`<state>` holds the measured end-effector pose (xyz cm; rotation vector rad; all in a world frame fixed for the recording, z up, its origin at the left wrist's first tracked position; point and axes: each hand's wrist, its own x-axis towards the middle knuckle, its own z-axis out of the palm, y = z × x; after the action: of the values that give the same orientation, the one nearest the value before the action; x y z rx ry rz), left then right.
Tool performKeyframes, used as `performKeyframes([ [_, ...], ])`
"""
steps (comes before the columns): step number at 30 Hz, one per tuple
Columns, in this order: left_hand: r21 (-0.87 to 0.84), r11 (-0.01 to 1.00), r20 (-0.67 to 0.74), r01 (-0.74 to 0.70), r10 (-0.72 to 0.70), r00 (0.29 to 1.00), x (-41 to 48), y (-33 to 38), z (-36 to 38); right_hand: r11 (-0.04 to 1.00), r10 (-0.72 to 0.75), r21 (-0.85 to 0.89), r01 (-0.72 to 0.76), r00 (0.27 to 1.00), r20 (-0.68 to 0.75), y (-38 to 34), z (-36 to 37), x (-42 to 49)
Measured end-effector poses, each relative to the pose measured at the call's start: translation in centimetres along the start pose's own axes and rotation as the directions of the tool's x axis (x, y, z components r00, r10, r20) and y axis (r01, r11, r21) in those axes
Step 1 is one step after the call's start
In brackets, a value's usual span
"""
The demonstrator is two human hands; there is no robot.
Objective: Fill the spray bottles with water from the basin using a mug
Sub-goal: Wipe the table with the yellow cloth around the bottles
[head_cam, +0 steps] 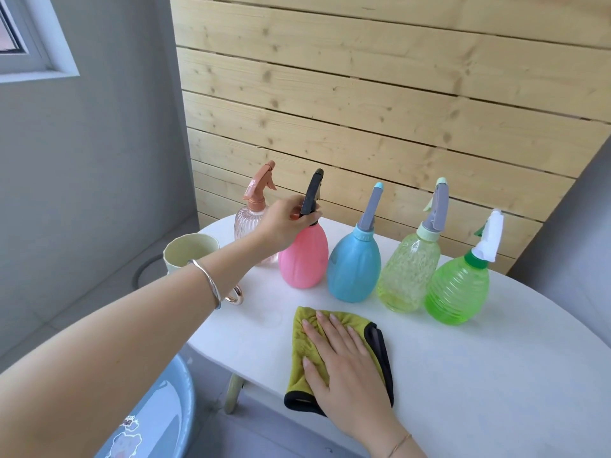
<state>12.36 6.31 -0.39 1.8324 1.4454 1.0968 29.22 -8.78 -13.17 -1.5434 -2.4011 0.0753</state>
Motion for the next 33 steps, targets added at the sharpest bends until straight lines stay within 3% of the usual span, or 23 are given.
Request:
performKeyframes([
  [7,0.042,0.999,-0.004,-0.002,0.002,1.000,-0.7,0.1,0.0,0.999,0.023,-0.045,-0.023,1.000,0.009,-0.1,-0.1,0.1],
  [10,0.215,0.976,0.065,-0.029,0.016,0.998,-2.3,1.0,-2.2,0.996,0.044,-0.079,-0.041,0.998,0.035,-0.2,-0.2,0.1],
  [14,0.398,0.911,0.037,-0.111,0.105,0.994,-5.5,1.1,-7.1,0.995,0.046,-0.088,-0.040,0.997,0.062,-1.7,0.0,0.6],
  [18,0.500,0.860,0.000,-0.101,0.116,0.993,-8.0,-0.6,-10.7,1.000,0.016,-0.012,-0.015,0.997,0.070,-5.0,0.6,3.0],
  [22,0.597,0.775,0.218,-0.206,0.091,0.972,-9.5,-2.7,-12.4,0.996,-0.010,0.091,0.004,0.997,0.075,-8.2,1.4,6.2],
  [26,0.750,0.520,0.454,-0.409,0.045,0.890,-9.5,-4.4,-11.3,0.997,0.027,0.070,-0.032,0.996,0.080,-9.8,2.3,8.5],
  [30,0.779,0.447,0.495,-0.440,-0.008,0.869,-8.6,-4.6,-10.6,0.998,0.025,0.058,-0.031,0.995,0.094,-10.1,2.7,9.2],
  [33,0.773,0.454,0.496,-0.443,0.003,0.868,-8.5,-4.9,-10.5,0.998,-0.002,0.070,-0.004,0.996,0.091,-9.8,2.6,8.5],
])
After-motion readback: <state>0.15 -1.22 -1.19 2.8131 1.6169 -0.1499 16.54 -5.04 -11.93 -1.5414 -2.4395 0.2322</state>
